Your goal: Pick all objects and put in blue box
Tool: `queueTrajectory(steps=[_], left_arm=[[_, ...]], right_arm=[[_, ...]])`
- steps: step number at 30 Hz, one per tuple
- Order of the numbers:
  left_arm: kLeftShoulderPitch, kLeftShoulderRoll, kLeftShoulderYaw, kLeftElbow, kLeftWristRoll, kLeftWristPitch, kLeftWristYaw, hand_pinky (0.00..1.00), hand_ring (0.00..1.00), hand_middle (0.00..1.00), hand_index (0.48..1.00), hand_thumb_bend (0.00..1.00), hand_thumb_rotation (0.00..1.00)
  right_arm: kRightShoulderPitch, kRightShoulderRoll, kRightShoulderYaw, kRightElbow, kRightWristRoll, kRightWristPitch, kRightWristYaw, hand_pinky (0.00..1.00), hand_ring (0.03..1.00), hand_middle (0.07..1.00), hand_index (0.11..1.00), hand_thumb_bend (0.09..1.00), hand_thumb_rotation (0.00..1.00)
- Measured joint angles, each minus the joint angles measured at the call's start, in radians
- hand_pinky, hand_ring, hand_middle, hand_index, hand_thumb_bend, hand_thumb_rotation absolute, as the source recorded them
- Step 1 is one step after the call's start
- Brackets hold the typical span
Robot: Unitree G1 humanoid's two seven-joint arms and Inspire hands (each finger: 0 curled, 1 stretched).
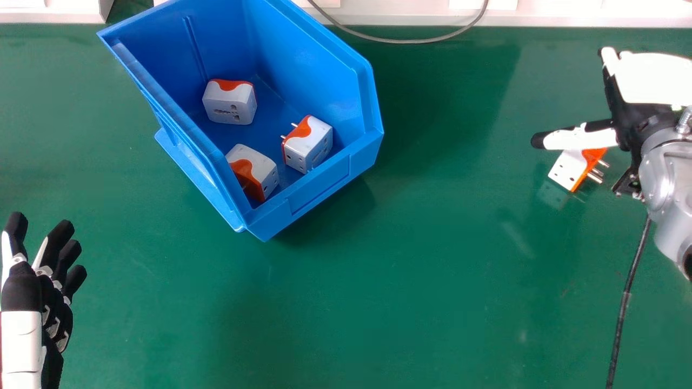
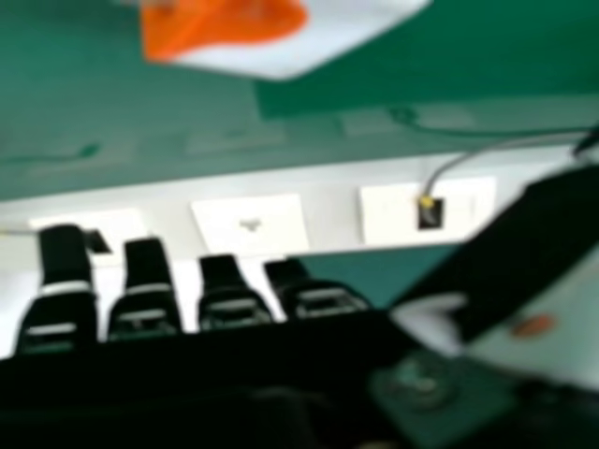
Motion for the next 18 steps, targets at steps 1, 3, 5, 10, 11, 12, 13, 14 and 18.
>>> queueTrajectory(steps=[1,3,5,10,11,12,13,14,18], left_arm=[[0.001,0.0,0.0,0.0,0.0,0.0,0.0,0.98,0.98,0.97,1.0,0.9,1.0],[0.006,0.0,0.002,-0.001,-0.001,0.0,0.0,0.97,0.98,0.97,1.0,0.9,1.0],[0.009,0.0,0.003,-0.002,-0.001,0.001,-0.001,0.97,0.97,0.97,1.0,0.9,1.0],[0.009,0.006,0.015,-0.001,-0.012,0.001,-0.016,0.97,0.97,0.97,1.0,0.9,1.0],[0.009,0.006,0.017,-0.001,-0.013,0.001,-0.018,0.97,0.97,0.97,1.0,0.9,1.0],[0.009,0.007,0.02,-0.001,-0.017,0.001,-0.021,0.97,0.97,0.97,1.0,0.89,1.0],[0.009,0.008,0.022,-0.001,-0.021,0.001,-0.022,0.97,0.97,0.97,1.0,0.89,1.0],[0.009,0.008,0.026,-0.001,-0.021,0.001,-0.022,0.97,0.97,0.97,1.0,0.89,1.0],[0.012,0.008,0.029,-0.001,-0.023,0.0,-0.024,0.97,0.97,0.97,1.0,0.9,1.0]], right_arm=[[0.003,0.001,0.001,0.002,0.0,0.004,0.003,0.81,0.927,0.978,0.992,0.768,0.78],[0.005,0.001,0.009,0.01,-0.001,0.009,0.01,0.8,0.923,0.973,0.988,0.766,0.79],[0.006,0.002,0.015,0.018,-0.002,0.01,0.016,0.8,0.921,0.971,0.986,0.764,0.79],[0.009,0.013,0.025,0.044,-0.003,0.007,0.033,0.8,0.915,0.967,0.975,0.76,0.79],[0.011,0.014,0.026,0.046,-0.003,0.007,0.034,0.81,0.915,0.967,0.974,0.76,0.79],[0.013,0.018,0.028,0.049,-0.003,0.005,0.035,0.81,0.914,0.966,0.972,0.76,0.79],[0.015,0.021,0.031,0.054,-0.003,0.002,0.035,0.8,0.913,0.964,0.968,0.759,0.79],[0.016,0.024,0.036,0.059,-0.003,-0.001,0.036,0.8,0.913,0.964,0.966,0.759,0.79],[0.016,0.032,0.05,0.08,-0.006,-0.021,0.039,0.79,0.907,0.957,0.962,0.751,0.78]])
